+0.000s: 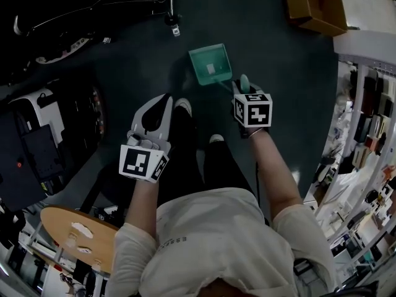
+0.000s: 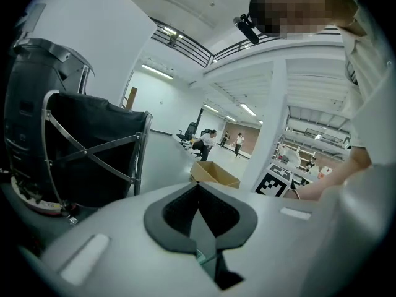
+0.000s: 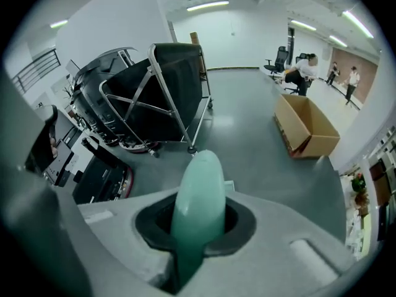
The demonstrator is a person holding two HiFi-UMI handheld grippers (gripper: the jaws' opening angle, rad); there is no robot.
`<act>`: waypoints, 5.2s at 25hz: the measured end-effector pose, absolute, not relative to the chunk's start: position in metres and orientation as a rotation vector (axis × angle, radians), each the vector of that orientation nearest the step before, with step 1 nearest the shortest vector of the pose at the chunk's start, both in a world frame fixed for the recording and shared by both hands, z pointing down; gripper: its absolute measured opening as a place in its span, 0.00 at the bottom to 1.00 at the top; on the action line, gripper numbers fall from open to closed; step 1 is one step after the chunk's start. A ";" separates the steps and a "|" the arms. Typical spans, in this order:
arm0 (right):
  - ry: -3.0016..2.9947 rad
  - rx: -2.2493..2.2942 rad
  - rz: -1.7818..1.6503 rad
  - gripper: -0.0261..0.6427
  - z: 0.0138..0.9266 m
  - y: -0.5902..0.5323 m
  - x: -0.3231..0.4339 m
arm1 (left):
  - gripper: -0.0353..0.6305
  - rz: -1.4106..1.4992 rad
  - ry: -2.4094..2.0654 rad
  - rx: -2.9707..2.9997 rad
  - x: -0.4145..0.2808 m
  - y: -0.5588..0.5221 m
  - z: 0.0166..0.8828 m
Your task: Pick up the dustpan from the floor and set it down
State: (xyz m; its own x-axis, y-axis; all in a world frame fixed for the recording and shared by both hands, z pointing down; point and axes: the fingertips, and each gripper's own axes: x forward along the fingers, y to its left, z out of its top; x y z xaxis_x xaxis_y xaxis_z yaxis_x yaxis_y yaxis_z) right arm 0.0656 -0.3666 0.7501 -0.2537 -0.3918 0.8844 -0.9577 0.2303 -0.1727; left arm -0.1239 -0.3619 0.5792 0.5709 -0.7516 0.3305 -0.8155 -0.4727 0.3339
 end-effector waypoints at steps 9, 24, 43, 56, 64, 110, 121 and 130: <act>-1.824 1.237 0.958 0.07 0.657 -0.318 0.077 | 0.08 0.157 -1.254 2.377 -0.113 -0.315 0.516; -2.055 1.164 0.704 0.07 0.491 -0.169 0.133 | 0.08 0.091 -1.425 2.412 -0.073 -0.143 0.416; -2.019 1.211 0.755 0.07 0.481 -0.087 0.157 | 0.08 0.115 -1.400 2.445 -0.068 -0.091 0.394; -2.054 1.136 0.738 0.07 0.503 -0.152 0.152 | 0.08 0.109 -1.474 2.411 -0.067 -0.149 0.410; -1.949 1.151 0.802 0.08 0.553 -0.223 0.130 | 0.08 0.149 -1.438 2.364 -0.089 -0.226 0.445; -2.253 1.571 0.602 0.02 0.491 -0.333 0.111 | 0.08 0.066 -1.284 2.451 -0.072 -0.300 0.423; -2.440 1.536 0.478 0.02 0.417 -0.190 0.154 | 0.08 0.014 -1.407 2.526 -0.038 -0.168 0.365; -2.419 1.558 0.429 0.02 0.407 -0.099 0.171 | 0.08 -0.075 -1.441 2.557 -0.033 -0.073 0.350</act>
State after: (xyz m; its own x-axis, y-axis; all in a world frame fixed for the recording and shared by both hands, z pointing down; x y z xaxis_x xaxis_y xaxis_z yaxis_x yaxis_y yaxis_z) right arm 0.1710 -0.0988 0.4074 -0.4071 -0.8449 0.3471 -0.9127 0.3911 -0.1186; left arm -0.0326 -0.0732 0.3502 0.5222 -0.8510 0.0563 -0.8406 -0.5024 0.2026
